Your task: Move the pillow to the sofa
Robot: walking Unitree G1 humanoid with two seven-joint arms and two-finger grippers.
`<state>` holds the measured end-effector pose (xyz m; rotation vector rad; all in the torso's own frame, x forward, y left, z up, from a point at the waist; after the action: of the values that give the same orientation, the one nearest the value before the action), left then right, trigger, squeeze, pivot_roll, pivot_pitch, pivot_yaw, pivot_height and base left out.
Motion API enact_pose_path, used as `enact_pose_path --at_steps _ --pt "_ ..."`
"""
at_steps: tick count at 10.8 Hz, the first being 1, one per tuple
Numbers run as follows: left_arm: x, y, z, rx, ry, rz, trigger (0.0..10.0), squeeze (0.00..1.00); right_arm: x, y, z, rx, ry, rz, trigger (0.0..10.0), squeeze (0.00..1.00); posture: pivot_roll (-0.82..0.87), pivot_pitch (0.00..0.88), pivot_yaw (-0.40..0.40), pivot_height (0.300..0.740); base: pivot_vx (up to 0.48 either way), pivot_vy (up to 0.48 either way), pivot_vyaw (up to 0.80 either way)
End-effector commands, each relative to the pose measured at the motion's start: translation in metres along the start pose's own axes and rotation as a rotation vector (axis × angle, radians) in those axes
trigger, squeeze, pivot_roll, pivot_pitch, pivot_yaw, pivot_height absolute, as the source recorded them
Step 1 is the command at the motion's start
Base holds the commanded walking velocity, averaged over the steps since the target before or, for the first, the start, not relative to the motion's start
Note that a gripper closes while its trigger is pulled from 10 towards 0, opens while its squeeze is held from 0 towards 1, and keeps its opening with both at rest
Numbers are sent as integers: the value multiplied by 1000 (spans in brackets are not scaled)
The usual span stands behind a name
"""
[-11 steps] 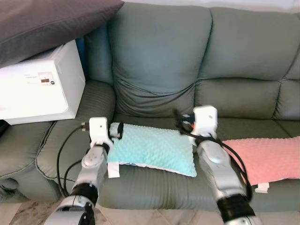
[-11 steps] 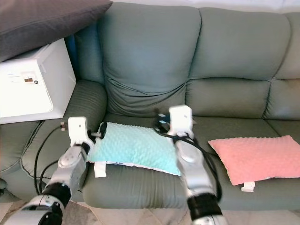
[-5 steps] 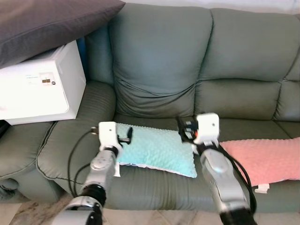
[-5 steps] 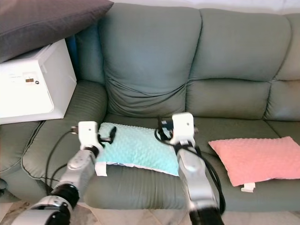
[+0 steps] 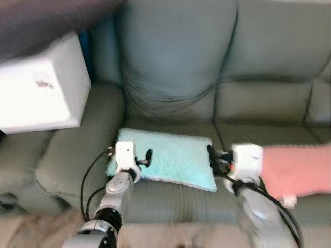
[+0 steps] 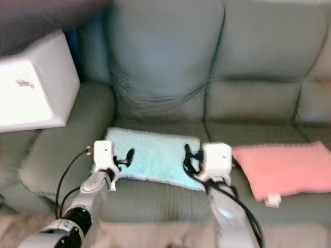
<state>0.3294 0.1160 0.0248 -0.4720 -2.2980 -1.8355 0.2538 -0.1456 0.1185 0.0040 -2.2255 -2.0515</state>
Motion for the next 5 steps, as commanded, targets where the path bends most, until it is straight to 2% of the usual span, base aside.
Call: enact_pose_path --at_steps 1,3,4,5 --pt "0 -4 -2 -6 0 26 10000 0 10 10 3 -25 33 -13 10000 0 -398 332 -59 740 0 0 0" --pt "-2 -1 -2 -7 23 17 10000 0 37 16 10 -97 83 17 10000 0 -426 413 -42 740 0 0 0" --pt "-2 -1 0 -28 48 19 10000 0 42 20 11 -104 78 26 10000 0 -428 430 -37 740 0 0 0" --pt "-3 3 3 -83 102 7 10000 0 47 22 12 -127 69 40 10000 0 -432 460 -32 740 0 0 0"
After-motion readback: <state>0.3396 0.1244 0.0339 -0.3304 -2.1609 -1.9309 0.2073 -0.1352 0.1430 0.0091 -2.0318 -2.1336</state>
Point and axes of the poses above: a point about 5 cm out from each wrist's last joint towards the gripper, its own x axis pointing back from the gripper into the wrist, its own y axis along the axis of the wrist's last joint, z = x × y, the point moved 1 cm from there along -x, pointing out of the wrist towards the gripper, and after that the axes turned 5 degrees about x, right-handed, at the moved point
